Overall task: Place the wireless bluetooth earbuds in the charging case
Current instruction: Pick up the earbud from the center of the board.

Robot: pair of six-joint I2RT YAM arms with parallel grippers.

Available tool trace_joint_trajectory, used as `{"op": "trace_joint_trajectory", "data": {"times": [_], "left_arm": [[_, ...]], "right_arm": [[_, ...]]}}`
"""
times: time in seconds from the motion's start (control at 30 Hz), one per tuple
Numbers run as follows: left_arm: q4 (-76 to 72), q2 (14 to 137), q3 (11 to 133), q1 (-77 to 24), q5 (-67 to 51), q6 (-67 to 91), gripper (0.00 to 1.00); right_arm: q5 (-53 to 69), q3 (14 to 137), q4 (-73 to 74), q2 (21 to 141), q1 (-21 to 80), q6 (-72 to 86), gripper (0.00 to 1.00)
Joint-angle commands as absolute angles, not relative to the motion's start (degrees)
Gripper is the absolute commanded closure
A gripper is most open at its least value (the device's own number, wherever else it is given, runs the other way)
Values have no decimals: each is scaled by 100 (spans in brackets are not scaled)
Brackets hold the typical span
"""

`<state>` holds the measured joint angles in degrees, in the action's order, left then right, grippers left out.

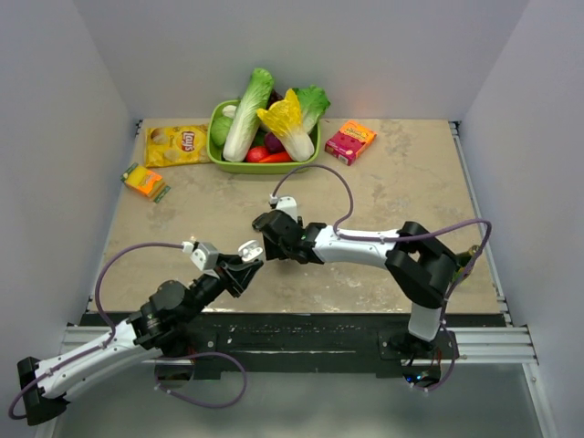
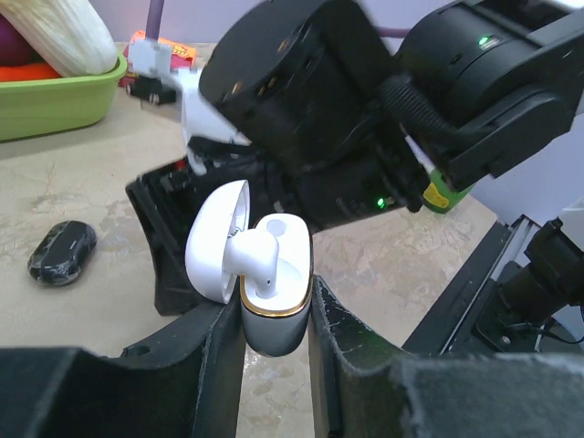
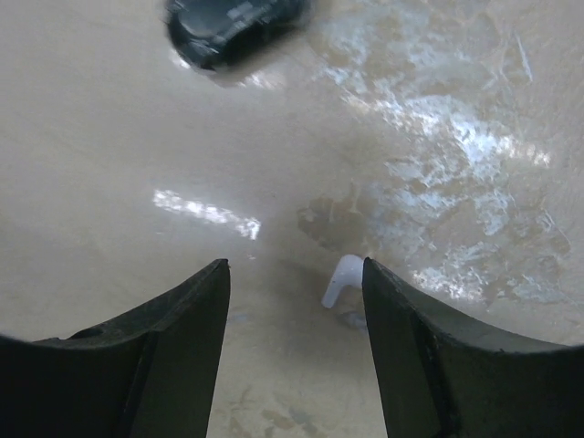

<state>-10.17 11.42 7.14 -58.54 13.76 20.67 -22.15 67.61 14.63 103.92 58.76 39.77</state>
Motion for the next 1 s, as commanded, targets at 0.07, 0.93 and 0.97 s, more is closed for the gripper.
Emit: {"op": "trace_joint_trajectory", "data": {"times": [0.07, 0.93, 0.97], "left_arm": [[-1230, 1081, 703, -5862, 1459, 2206, 100], [-1134, 870, 650, -5862, 1441, 2276, 100], [-1134, 870, 650, -5862, 1441, 2276, 100]], "right_arm": [[-2680, 7110, 2478, 10766, 5862, 4456, 38], [-1969, 7268, 2575, 11338, 5590, 4553, 47], [-1951, 7286, 2601, 11338, 5572, 4535, 48]]}}
